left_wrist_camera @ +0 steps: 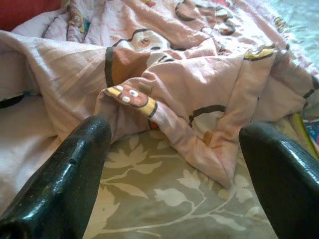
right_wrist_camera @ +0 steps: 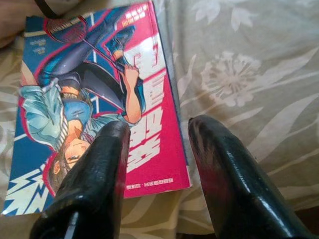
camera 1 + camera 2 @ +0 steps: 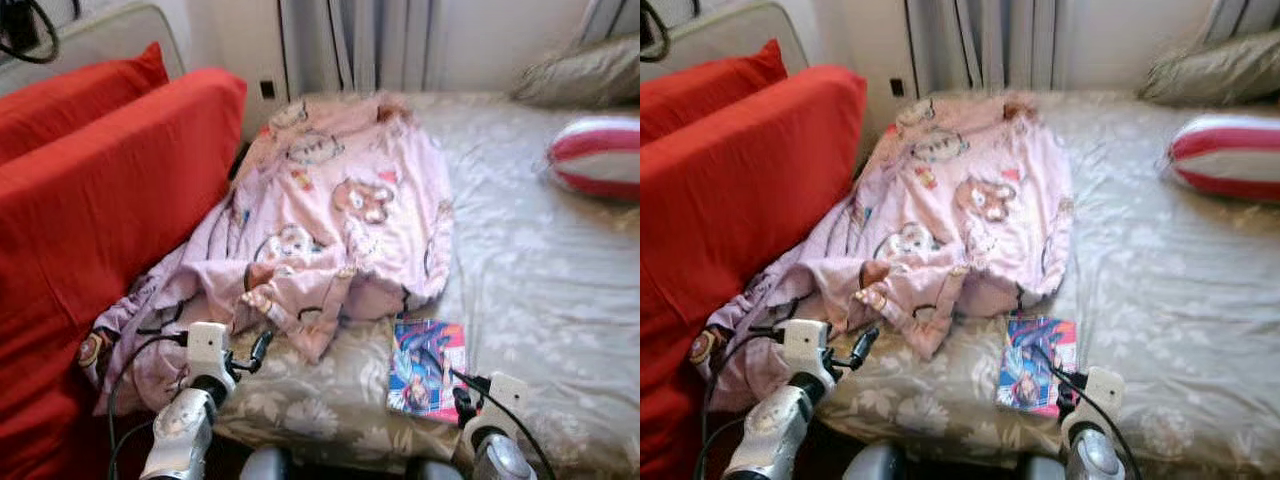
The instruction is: Clean up the room
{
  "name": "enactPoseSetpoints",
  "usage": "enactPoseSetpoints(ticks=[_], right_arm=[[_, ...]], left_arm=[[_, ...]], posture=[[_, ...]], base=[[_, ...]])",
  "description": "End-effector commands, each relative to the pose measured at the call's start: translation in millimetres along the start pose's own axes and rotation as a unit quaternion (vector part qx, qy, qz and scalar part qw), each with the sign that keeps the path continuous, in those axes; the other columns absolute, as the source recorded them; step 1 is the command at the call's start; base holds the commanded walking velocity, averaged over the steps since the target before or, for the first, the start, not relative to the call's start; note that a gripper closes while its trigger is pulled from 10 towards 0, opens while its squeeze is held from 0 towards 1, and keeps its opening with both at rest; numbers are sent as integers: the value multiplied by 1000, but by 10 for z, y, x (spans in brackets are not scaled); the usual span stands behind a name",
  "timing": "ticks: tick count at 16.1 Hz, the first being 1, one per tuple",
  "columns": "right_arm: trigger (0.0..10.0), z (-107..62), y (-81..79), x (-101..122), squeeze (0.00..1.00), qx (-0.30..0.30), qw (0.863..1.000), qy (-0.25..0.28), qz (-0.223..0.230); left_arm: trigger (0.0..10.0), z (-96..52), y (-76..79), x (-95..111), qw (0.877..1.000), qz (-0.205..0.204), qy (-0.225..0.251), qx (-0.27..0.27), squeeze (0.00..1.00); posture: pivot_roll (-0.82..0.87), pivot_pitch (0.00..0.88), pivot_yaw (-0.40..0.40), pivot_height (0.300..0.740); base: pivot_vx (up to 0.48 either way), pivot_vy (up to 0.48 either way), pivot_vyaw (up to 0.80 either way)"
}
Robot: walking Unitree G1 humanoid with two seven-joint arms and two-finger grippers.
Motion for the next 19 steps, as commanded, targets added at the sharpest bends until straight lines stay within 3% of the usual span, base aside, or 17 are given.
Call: enactPoseSetpoints(ticks=[1, 7, 13, 19], right_arm=[[10000, 7, -40, 0, 0, 0, 1000, -1, 15], [10000, 65, -104, 199, 0, 3, 999, 32, 38], [10000, 26, -27, 68, 0, -8, 999, 12, 47], [10000, 16, -95, -25, 0, 6, 996, -11, 90]], left_arm=[[10000, -29, -54, 21, 1000, 8, -3, -2, 0], [10000, -132, -107, 234, 999, 26, 18, -4, 0], [10000, -325, -176, 222, 999, 35, -7, 2, 0], [10000, -371, -181, 276, 999, 42, -16, 3, 0]], posture=[[80, 153, 98, 636], [120, 249, 129, 636], [139, 274, 140, 636], [153, 263, 149, 636]], base=[[0, 0, 0], [0, 0, 0], [0, 0, 0], [0, 0, 0]])
Point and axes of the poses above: a point about 5 cm out from each wrist's last joint towards the gripper, its own z axis pointing out of the wrist towards the gripper, its own x axis along the axis of the wrist's last joint, y = z × x, the point moved 2 cm from there along z, pointing out of the wrist towards the gripper, and after that the axes turned 1 degree about z, right-handed, at the moved point
